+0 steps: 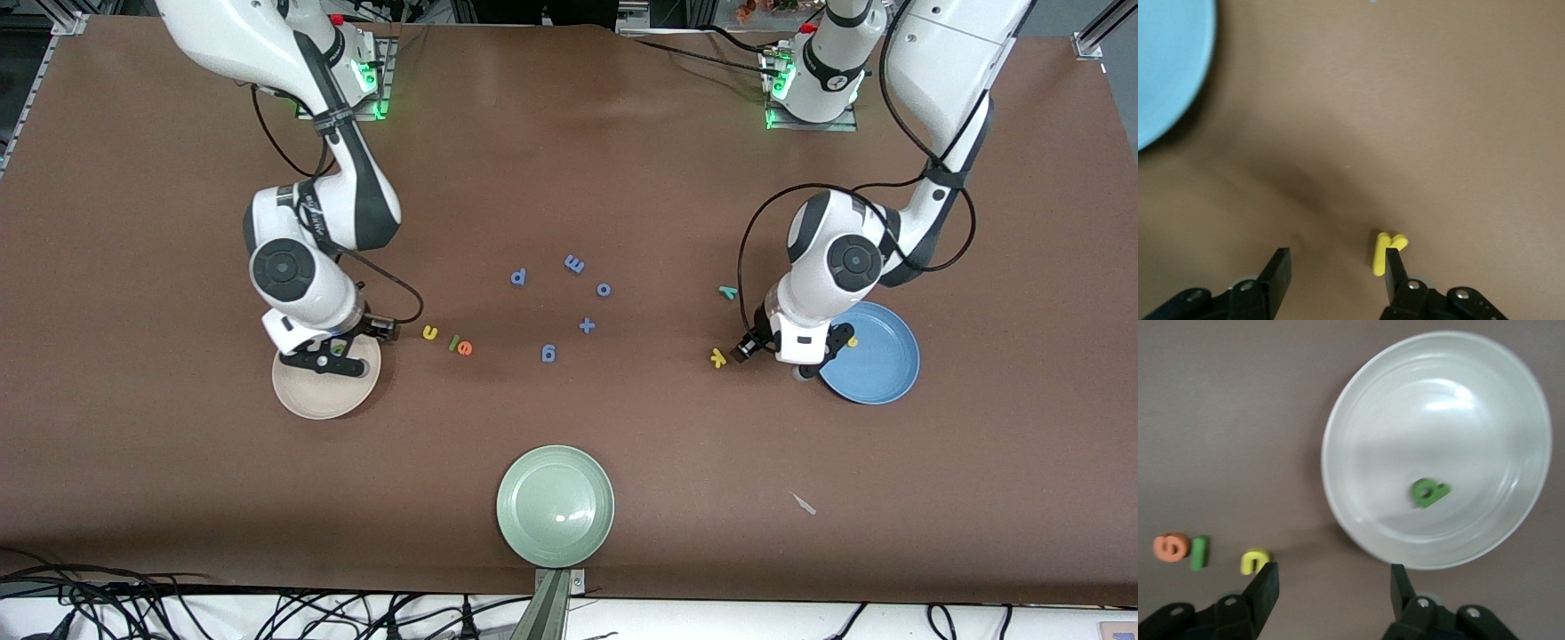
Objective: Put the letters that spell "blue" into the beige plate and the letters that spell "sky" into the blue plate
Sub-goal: 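Grasp yellow k with the left gripper while the right gripper grasps yellow u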
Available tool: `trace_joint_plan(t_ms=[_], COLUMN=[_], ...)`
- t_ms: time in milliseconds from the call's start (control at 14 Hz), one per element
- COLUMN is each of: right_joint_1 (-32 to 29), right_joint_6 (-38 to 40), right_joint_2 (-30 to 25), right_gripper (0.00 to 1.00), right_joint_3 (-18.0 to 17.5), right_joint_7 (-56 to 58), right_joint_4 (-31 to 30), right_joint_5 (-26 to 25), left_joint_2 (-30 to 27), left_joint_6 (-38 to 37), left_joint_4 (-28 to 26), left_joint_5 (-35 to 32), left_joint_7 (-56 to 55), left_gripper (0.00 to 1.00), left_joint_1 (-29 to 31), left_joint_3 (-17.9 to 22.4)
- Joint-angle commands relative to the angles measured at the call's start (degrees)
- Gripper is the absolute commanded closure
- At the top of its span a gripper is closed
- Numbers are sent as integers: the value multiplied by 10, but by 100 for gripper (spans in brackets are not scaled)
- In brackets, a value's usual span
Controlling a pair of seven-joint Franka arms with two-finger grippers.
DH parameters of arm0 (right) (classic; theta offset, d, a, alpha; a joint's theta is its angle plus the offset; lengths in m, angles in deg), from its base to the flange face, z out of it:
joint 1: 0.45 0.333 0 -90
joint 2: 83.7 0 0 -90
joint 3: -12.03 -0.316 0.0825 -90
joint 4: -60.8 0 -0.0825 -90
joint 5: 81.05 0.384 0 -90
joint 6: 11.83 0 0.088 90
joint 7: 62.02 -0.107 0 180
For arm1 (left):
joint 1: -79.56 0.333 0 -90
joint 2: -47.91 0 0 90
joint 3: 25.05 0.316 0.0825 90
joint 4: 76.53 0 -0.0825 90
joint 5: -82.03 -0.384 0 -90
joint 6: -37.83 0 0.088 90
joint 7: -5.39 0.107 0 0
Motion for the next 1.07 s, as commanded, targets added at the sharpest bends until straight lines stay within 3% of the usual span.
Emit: trace_joint_plan(t_ms=[0,143,358,716,859,1003], right_joint_1=[-3,-3,-2,0,3,3], right_joint_6=[-32,-57,-86,-166,-177,-170], right_joint_2=[18,35,53,75,75,69], right_gripper=[24,24,24,27,36,54], right_joint_3=[-32,-48,-57,-59,-59,-59], right_joint_7=[-71,-103,-119,-120,-122,-121], right_joint_4=[4,3,-4,-37,-54,-56], right_joint_5=[8,8,11,11,12,12], left_joint_2=[28,34,64,75,78,81], left_joint_6=[-7,-18,-105,-102,-95,-88], left_joint_4=[36,52,112,113,113,115], left_joint_5=[-19,-19,-62,-63,-67,-68], left_joint_7=[2,2,0,-2,-2,-4], left_gripper=[35,37,37,40,41,41], left_joint_1=[-12,-13,-39,-40,-40,-39], left_joint_3=[3,3,6,6,6,5])
